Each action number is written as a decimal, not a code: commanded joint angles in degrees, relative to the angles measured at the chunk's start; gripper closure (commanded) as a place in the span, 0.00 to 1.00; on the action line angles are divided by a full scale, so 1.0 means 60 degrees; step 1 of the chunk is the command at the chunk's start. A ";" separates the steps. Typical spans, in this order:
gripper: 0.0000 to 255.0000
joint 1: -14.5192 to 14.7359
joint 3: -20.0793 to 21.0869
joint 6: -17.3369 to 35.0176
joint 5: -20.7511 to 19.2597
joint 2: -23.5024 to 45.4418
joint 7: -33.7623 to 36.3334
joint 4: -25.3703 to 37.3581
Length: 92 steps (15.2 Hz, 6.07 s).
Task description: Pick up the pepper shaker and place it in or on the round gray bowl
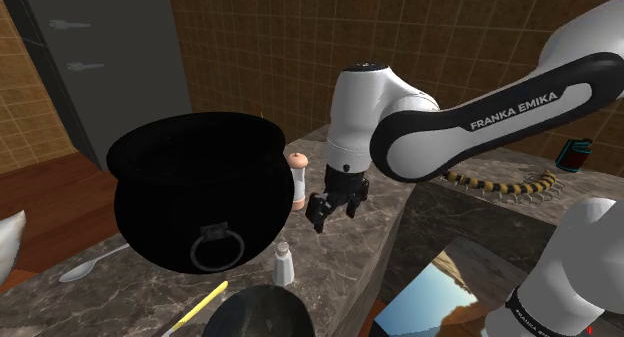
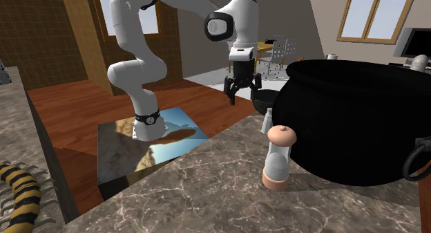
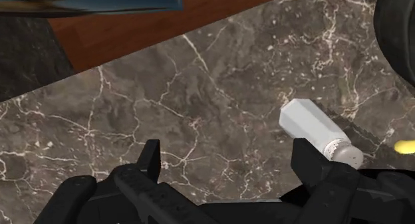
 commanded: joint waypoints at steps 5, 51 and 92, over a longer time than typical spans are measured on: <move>0.00 0.0073 0.0902 0.0660 -0.1474 0.2274 0.2122 0.1610; 1.00 0.0260 0.1115 -0.0362 -0.1991 0.2948 0.2821 0.3273; 1.00 0.2108 0.2506 -0.1973 -0.2889 0.3783 0.6191 0.5224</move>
